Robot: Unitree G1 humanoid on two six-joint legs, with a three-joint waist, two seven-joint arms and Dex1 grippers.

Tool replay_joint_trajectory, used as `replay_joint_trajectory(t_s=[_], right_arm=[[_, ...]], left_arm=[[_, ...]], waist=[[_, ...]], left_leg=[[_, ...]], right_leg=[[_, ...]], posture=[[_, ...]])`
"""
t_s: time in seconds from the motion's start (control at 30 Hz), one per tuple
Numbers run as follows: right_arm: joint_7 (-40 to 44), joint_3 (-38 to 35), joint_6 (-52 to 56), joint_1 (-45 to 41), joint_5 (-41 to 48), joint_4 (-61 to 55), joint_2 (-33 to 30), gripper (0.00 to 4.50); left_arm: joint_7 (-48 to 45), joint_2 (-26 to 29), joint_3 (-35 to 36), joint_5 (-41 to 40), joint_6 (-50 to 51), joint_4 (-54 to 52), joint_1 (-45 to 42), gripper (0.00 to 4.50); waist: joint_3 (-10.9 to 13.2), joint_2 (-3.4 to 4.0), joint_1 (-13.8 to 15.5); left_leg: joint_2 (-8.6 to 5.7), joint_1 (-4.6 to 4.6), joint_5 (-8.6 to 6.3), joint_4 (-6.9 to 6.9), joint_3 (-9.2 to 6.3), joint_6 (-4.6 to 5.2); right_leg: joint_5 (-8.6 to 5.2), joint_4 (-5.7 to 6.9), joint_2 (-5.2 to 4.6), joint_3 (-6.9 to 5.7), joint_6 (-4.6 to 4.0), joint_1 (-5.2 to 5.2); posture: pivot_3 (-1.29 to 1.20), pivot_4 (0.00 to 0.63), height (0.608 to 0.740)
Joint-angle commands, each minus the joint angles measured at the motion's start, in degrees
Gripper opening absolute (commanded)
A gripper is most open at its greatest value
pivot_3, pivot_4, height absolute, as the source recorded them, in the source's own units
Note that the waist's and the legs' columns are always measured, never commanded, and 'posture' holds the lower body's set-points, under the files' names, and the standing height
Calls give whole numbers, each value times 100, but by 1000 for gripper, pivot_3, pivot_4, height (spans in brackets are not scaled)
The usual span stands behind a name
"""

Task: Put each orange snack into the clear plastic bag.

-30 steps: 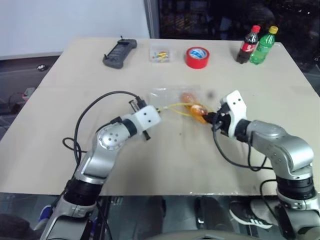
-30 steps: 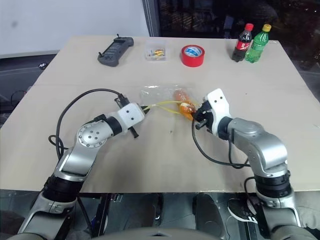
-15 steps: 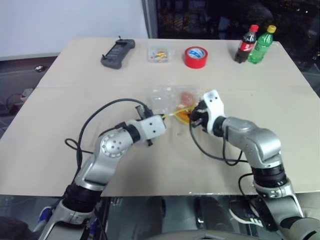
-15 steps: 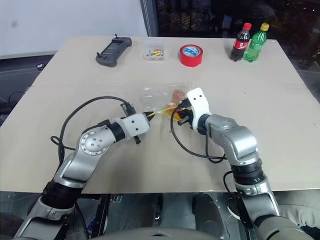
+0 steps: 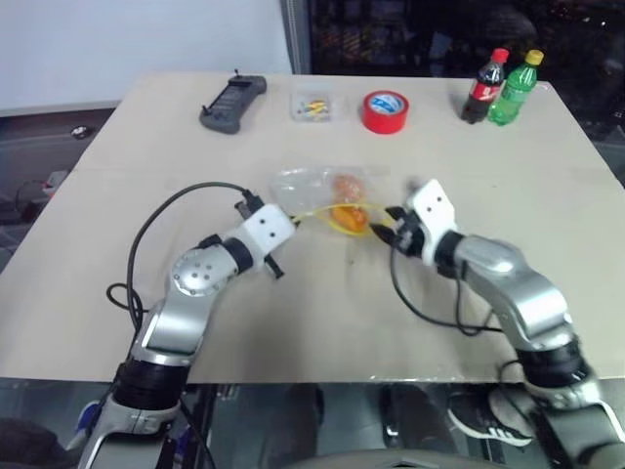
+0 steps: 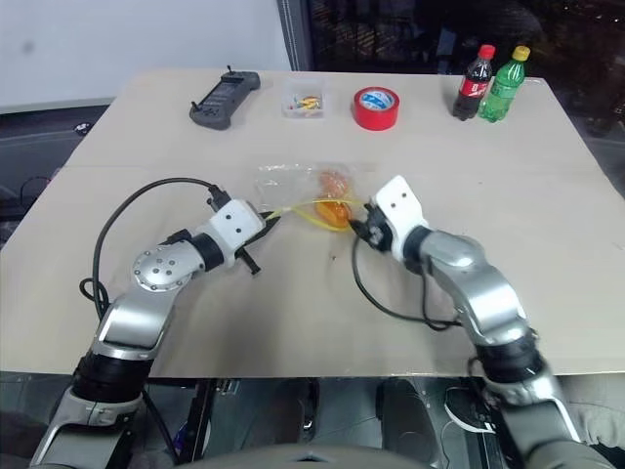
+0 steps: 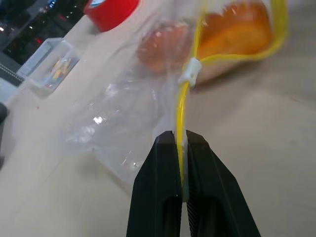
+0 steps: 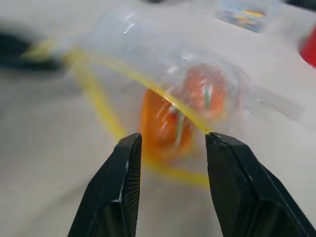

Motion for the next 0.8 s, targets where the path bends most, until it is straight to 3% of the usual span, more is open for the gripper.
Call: replay_joint_trajectory(t_s=[0.03, 0.13, 0.33, 0.6, 0.8], right_arm=[[162, 170, -832, 65, -604, -244, -455, 2083], [-81, 793, -1716, -16, -1751, 373, -812, 2083], [-532, 1480, -2919, -454, -2984, 1832, -450, 2083], [-1410, 1463, -3799, -1254, -3753, 3758, 353, 2083], [-1337, 1314, -3953, -1259, -3814, 3928, 421, 2083]], left_arm=[[-90, 67, 165, -235, 4, -39, -137, 0], [-154, 78, 190, -397, 69, -51, -191, 0], [-208, 75, 168, -573, 279, -269, -175, 0], [-202, 141, 185, -655, 465, -486, -58, 0], [-159, 157, 262, -717, 588, -566, -5, 0]], waist=[[0, 0, -38], [0, 0, -56], [0, -2, -93], [0, -3, -85], [0, -2, -85]], left_leg=[[1, 2, 0, 0, 0, 0], [2, 3, 0, 0, 0, 0], [1, 1, 0, 1, 5, 0], [0, 0, 0, 1, 2, 0], [-2, 0, 0, 0, 1, 0]], right_leg=[[0, 2, 2, 1, 0, 0], [-6, 2, 3, 0, 7, 0], [0, 2, 2, 6, -1, -2], [1, 2, 2, 6, -2, -1], [2, 2, 0, 7, -2, -1]], posture=[[0, 150, 740], [0, 150, 740], [0, 150, 740], [0, 150, 740], [0, 150, 740]])
